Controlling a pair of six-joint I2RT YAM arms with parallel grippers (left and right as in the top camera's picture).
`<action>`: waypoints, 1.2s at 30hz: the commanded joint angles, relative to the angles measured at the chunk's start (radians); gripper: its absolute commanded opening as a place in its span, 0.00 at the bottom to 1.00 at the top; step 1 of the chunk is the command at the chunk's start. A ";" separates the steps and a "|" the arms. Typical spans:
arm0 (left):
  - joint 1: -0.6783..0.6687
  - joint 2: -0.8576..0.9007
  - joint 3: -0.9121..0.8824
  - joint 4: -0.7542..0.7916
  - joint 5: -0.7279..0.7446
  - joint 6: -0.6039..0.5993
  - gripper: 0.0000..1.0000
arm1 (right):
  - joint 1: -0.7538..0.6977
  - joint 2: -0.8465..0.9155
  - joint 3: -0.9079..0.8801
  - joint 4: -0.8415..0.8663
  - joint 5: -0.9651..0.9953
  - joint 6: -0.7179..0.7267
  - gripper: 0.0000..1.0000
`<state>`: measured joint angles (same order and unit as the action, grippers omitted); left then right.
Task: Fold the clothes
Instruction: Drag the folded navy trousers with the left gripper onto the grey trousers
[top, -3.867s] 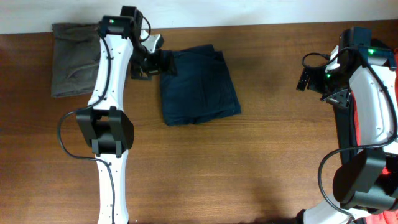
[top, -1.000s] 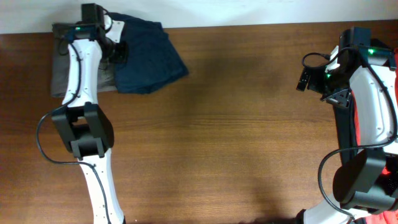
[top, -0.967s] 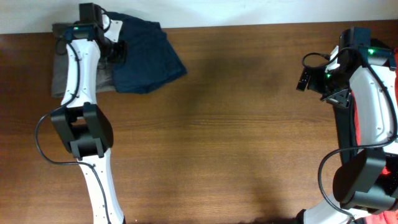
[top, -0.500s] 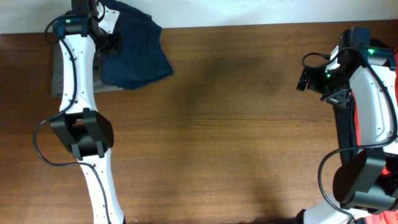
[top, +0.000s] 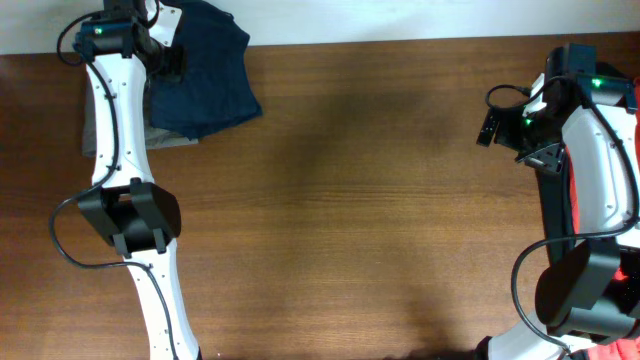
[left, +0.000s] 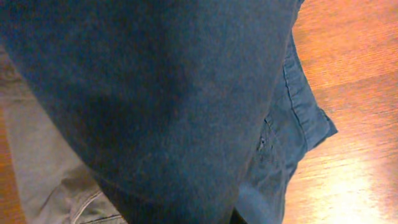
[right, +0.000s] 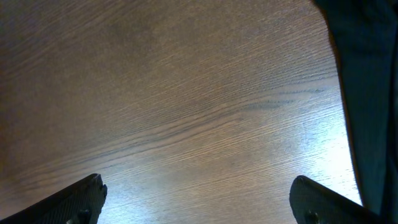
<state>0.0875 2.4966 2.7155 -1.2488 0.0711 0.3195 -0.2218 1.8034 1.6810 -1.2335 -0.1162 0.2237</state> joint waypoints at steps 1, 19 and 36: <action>0.012 -0.053 0.029 0.019 -0.041 0.011 0.00 | -0.003 -0.005 0.006 -0.001 0.013 -0.006 0.99; 0.027 -0.130 0.029 0.024 -0.046 0.011 0.00 | -0.003 -0.005 0.006 -0.001 0.013 -0.006 0.99; 0.104 -0.130 0.029 0.047 -0.093 -0.011 0.00 | -0.003 -0.005 0.006 -0.001 0.013 -0.006 0.99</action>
<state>0.1478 2.4256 2.7155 -1.2205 -0.0048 0.3187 -0.2218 1.8034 1.6810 -1.2335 -0.1162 0.2241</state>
